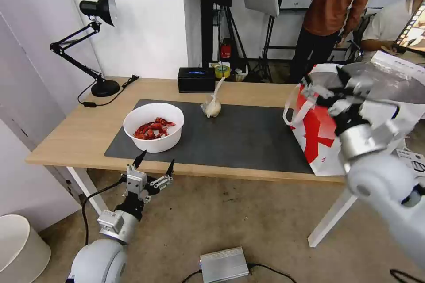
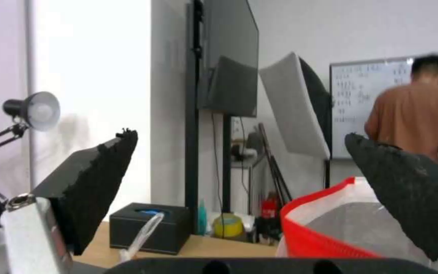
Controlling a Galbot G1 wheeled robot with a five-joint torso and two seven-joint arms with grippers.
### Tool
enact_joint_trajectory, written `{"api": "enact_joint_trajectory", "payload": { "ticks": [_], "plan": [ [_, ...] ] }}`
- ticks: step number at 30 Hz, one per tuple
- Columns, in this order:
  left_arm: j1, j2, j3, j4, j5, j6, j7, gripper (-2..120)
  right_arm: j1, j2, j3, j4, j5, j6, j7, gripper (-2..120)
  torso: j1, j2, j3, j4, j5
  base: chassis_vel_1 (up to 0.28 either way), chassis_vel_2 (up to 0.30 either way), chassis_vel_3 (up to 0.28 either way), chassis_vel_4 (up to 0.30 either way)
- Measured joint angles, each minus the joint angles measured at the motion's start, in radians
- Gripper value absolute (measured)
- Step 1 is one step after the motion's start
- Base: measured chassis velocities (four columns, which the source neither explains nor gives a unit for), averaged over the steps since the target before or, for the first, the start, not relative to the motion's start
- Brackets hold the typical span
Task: Pick up the trash from the table and place it into the takeout bag.
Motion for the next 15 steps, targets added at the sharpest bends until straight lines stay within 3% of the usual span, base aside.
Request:
{"api": "enact_joint_trajectory", "payload": {
  "ticks": [8, 15],
  "plan": [
    [0.034, -0.060, -0.081, -0.026, 0.020, -0.006, -0.003, 91, -0.044, 0.114, -0.103, -0.050, -0.221, 0.054, -0.022, 100, 0.000, 0.000, 0.000, 0.0001, -0.0001, 0.000, 0.000, 0.000, 0.000],
    [0.054, -0.087, -0.114, -0.038, 0.032, -0.013, -0.003, 91, -0.145, 0.214, -0.108, -0.082, -0.315, 0.080, -0.037, 100, 0.000, 0.000, 0.000, 0.0001, -0.0001, 0.000, 0.000, 0.000, 0.000]
  ]
}}
